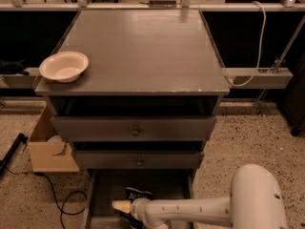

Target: Pick blue chip bag from bottom drawer and place on counter

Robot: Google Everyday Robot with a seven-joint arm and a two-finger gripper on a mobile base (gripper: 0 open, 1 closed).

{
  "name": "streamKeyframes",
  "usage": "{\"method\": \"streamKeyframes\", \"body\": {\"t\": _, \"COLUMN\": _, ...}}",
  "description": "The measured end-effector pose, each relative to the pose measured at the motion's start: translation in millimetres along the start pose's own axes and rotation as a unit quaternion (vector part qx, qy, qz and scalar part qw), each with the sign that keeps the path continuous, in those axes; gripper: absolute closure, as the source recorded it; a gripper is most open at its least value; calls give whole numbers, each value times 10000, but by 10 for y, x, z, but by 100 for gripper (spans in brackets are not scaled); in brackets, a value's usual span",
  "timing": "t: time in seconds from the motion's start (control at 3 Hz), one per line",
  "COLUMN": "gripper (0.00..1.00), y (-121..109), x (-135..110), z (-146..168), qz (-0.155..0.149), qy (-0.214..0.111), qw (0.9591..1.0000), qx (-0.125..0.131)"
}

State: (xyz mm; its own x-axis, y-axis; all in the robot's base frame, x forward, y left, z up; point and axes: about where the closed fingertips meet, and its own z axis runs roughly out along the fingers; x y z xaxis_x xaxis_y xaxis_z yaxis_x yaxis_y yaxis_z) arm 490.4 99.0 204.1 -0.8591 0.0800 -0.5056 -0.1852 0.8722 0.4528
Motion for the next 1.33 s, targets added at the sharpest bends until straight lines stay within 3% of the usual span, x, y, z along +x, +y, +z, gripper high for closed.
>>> {"method": "streamKeyframes", "body": {"t": 0.67, "gripper": 0, "y": 134, "x": 85, "z": 181, "qz": -185, "qy": 131, "qw": 9995, "qx": 218}}
{"method": "streamKeyframes", "body": {"t": 1.33, "gripper": 0, "y": 59, "x": 107, "z": 240, "qz": -171, "qy": 210, "qw": 9991, "qx": 323}}
